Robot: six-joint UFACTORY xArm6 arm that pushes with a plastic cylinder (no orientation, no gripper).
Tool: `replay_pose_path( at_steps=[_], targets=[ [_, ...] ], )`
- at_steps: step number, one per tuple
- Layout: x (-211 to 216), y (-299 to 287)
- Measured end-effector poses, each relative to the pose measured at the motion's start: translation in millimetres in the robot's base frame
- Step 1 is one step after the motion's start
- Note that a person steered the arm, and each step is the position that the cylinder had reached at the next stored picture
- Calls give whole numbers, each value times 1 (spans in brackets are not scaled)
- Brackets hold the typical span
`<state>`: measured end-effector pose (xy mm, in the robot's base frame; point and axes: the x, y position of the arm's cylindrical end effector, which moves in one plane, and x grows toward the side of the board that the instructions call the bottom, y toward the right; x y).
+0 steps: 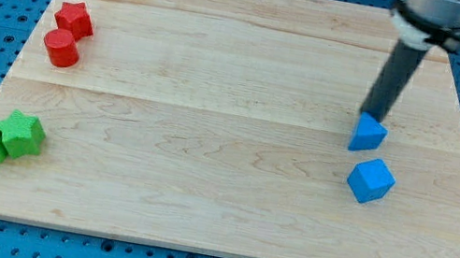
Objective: Move the green circle and the green star slightly up
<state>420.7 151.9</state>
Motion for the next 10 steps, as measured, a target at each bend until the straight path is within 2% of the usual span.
replay_pose_path(
  at_steps=[2, 4, 5, 6, 8, 10],
  targets=[
    [12, 5],
    [47, 11],
    [26, 29],
    [-1, 7],
    [-1, -243],
    [15, -417]
  ],
)
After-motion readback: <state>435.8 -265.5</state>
